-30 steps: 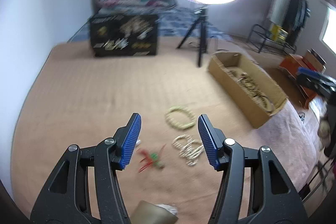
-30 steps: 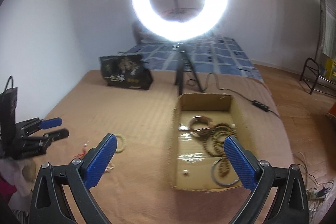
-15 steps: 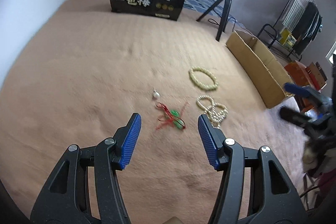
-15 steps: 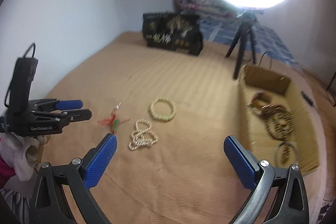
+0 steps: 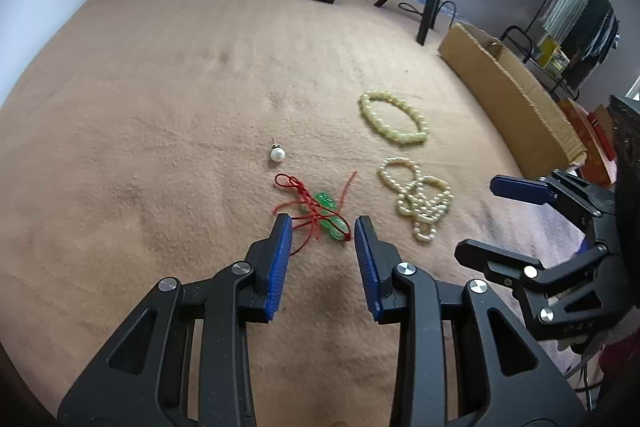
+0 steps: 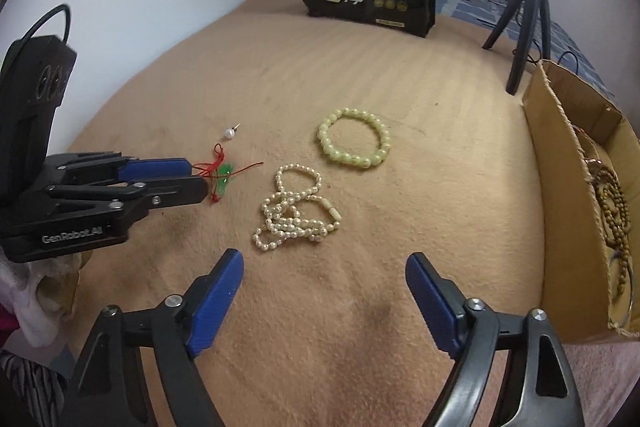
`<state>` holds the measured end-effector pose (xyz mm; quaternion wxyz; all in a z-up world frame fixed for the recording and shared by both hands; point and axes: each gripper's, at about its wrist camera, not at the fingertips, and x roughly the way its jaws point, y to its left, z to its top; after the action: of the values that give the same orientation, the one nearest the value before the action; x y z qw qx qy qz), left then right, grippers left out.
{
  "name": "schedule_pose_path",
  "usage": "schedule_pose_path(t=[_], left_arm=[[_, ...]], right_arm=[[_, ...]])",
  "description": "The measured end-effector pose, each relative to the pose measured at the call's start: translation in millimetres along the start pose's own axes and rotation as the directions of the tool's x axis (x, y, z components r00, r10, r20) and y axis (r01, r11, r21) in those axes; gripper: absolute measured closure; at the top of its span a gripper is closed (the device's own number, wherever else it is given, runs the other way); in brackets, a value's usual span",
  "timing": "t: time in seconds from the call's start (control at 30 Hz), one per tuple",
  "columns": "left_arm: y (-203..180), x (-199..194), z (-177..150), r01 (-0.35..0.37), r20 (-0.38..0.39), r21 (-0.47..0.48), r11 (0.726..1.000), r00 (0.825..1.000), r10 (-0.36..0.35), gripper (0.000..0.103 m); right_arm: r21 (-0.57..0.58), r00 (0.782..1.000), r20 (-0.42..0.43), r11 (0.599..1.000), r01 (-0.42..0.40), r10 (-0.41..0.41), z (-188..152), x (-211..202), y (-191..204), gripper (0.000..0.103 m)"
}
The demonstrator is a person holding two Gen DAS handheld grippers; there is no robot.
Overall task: Organize jewelry
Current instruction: 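Move the left tool to the red string charm and grasp it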
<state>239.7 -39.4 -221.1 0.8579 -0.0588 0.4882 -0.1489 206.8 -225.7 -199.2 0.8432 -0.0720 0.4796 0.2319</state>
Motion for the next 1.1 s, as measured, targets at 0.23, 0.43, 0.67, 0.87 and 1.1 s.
schedule_pose_path(t=[0.23,0.43,0.67,0.87,1.1], left_arm=[[-0.4,12.1,3.7,-0.004,-0.019,0.023,1.000,1.000,0.004,0.070],[-6.7,17.3,3.5,-0.058,-0.004,0.104,0.993,0.998,0.059,0.079],[2.6,16.2,3.1,-0.065,0.006,0.105,0.992,0.998,0.065,0.096],[4.0,15.9,2.8,-0.055,0.009,0.108,0.993,0.998,0.055,0.097],[6.7,11.7,0.3,-0.041,0.017,0.084,0.996,0.999,0.039,0.098]], right_arm=[[-0.026,1.000,-0.005,1.000,0.006,-0.006,3.1,10.0,4.0,0.024],[-0.059,1.000,-0.017,0.998,0.005,-0.006,7.5,20.1,10.8,0.027],[-0.090,0.999,-0.014,0.996,0.027,-0.029,16.6,32.4,19.0,0.028],[-0.114,0.999,-0.005,0.993,0.043,-0.044,22.4,38.2,24.3,0.045],[-0.081,1.000,0.001,0.996,0.029,-0.029,23.0,33.1,14.1,0.089]])
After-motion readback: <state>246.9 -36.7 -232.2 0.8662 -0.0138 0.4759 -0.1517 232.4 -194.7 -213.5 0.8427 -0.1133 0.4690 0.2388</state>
